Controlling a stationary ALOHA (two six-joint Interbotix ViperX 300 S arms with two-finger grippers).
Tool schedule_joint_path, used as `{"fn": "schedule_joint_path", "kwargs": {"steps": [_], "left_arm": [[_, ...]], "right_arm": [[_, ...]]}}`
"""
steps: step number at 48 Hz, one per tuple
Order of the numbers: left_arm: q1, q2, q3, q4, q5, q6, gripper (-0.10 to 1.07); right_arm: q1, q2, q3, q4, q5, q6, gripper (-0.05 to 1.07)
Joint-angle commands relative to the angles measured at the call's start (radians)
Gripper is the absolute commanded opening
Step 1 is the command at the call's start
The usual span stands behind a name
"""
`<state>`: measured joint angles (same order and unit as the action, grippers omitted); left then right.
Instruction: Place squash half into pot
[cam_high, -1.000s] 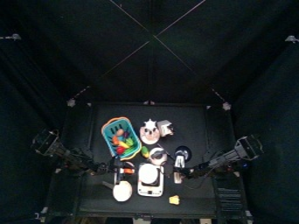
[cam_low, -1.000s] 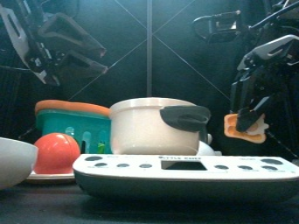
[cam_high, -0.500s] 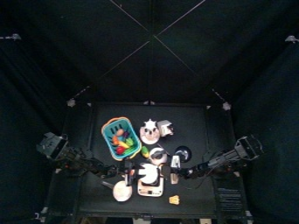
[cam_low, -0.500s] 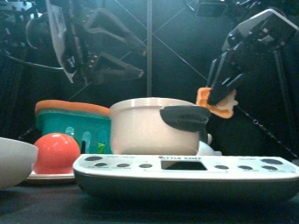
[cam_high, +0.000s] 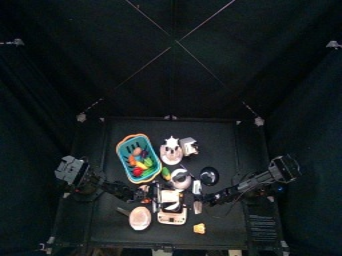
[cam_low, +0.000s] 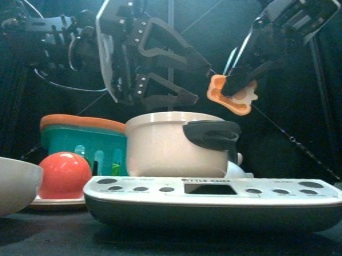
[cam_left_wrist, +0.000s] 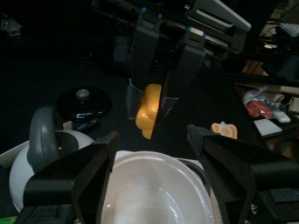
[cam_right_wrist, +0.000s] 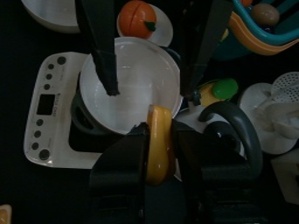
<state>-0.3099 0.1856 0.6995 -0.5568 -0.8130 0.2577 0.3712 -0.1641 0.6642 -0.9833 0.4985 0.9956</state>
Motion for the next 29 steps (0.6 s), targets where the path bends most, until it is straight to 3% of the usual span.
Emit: {"fn": "schedule_joint_path", "kwargs": {"steps": [1,19,29], "left_arm": [[0.009,0.003,-0.035,-0.005,-0.009,0.002,0.97],[0.014,0.025,-0.058,-0.008,-0.008,0.000,0.94],[0.017,0.025,-0.061,-0.008,-0.009,-0.002,0.79]], "right_arm": [[-0.006,-0.012,-0.023,-0.005,-0.005,0.003,0.50],[-0.008,-0.012,-0.025,-0.005,-0.005,0.003,0.50],[-0.008,-0.012,-0.025,-0.005,-0.005,0.003,0.50]]}}
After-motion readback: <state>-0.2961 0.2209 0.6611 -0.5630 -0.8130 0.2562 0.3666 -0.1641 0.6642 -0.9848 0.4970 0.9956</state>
